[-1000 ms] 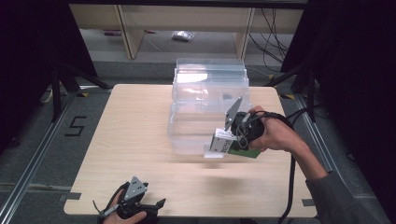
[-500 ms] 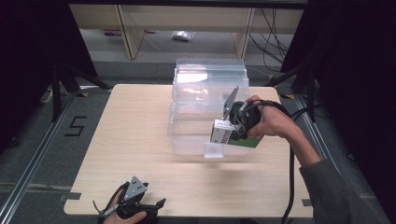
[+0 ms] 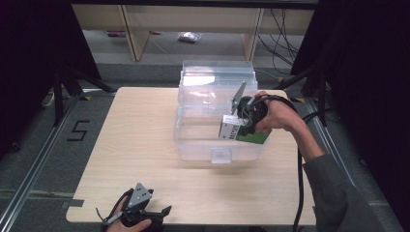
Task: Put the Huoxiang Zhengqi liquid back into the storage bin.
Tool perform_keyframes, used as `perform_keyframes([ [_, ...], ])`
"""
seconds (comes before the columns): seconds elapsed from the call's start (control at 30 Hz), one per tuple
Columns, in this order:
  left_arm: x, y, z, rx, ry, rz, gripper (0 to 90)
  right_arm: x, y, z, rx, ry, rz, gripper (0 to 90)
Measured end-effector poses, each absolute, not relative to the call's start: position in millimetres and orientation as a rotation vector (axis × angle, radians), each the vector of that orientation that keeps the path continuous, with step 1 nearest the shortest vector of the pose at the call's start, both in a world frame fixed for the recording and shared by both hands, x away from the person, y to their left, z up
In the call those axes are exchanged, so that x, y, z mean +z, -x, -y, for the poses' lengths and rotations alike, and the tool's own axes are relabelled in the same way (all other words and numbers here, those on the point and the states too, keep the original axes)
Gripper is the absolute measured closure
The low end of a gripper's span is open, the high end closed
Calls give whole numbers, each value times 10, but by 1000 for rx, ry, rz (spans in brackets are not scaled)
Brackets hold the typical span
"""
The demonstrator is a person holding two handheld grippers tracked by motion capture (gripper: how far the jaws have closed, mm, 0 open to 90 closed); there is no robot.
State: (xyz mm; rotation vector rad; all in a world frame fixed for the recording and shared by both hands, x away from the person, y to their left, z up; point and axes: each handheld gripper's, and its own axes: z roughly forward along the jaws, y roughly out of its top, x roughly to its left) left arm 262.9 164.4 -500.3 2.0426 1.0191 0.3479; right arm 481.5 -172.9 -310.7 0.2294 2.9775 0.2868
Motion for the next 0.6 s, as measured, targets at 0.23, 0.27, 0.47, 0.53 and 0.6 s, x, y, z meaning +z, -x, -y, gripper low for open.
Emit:
perform_keyframes([
  [0.23, -5003, -2626, -1638, 343, -2036, -1019, 149, -3197, -4955, 1762, 285, -242, -2980, 651],
  [0.27, -5002, -2625, -1642, 344, -2039, -1016, 149, -3214, -4960, 1763, 282, -258, -2984, 651],
  [0.47, -5006, -2628, -1637, 344, -2036, -1019, 149, -3261, -5045, 1769, 286, -234, -2981, 651],
  [0.53, -5013, -2620, -1614, 334, -2003, -1030, 149, -3289, -5064, 1762, 284, -209, -2983, 650],
  [0.6, -5003, -2625, -1643, 338, -2042, -1012, 149, -3333, -5090, 1756, 290, -184, -2987, 650],
])
